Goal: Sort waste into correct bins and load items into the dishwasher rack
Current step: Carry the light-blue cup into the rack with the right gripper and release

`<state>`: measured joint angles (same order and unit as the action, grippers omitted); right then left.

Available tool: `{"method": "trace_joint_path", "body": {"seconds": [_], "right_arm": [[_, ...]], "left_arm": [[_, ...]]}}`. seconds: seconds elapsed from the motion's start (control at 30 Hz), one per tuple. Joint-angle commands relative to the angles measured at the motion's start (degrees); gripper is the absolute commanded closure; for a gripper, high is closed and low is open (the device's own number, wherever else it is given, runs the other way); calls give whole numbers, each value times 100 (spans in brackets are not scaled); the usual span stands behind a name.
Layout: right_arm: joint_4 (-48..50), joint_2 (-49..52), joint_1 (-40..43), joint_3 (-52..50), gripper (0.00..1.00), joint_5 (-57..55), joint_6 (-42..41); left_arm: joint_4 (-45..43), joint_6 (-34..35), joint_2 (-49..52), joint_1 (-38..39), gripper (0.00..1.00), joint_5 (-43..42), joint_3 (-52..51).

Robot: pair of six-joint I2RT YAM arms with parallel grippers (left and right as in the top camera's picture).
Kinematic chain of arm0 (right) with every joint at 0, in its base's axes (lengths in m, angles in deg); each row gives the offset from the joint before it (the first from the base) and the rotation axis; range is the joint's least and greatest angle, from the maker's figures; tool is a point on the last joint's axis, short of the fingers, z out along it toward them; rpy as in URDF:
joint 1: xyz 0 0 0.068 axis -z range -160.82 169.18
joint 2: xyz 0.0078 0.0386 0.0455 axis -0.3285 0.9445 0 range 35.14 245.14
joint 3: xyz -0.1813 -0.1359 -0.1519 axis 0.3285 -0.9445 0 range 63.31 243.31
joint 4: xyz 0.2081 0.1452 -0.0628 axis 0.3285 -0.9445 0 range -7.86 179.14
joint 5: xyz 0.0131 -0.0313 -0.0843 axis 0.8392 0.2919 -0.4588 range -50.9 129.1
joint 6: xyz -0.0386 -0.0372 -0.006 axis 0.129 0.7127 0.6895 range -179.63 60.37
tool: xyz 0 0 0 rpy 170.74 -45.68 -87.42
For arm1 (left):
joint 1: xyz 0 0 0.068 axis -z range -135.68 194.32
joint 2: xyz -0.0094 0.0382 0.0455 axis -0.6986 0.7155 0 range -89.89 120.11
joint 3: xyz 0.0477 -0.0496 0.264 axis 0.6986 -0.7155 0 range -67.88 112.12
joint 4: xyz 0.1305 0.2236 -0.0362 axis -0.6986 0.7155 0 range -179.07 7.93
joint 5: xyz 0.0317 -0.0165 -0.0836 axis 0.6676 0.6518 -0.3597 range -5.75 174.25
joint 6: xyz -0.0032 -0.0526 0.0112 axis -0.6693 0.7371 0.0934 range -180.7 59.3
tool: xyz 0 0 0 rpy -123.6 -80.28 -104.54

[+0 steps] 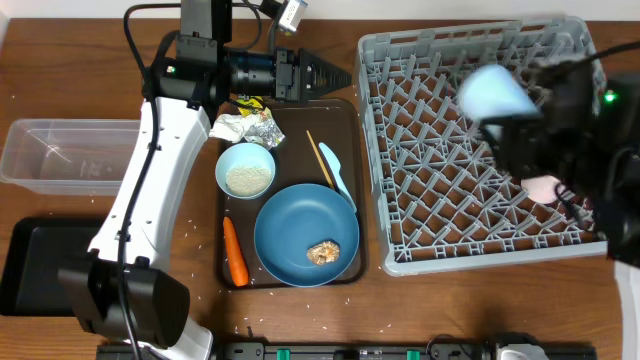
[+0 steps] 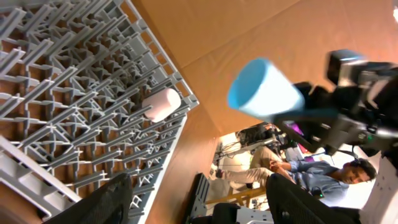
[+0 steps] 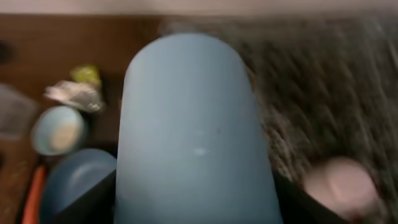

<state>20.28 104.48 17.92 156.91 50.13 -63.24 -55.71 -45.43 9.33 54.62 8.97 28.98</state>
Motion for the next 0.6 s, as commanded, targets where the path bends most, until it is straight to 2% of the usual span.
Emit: {"method": "trace_joint_path", "body": {"seconds": [0.0,0.27,0.57], "right_arm": [[-476,181,501,7,41,-378,-555],[-1694,1016,1113,2,41,-415,-667],[-2142,2291,1099,2,44,-717,-664]], "left_arm": [[-9,9,-129,-4,30,127,28],[-7,9,-129,-4,30,127,28],[-2,9,-129,-4,30,122,28]]}}
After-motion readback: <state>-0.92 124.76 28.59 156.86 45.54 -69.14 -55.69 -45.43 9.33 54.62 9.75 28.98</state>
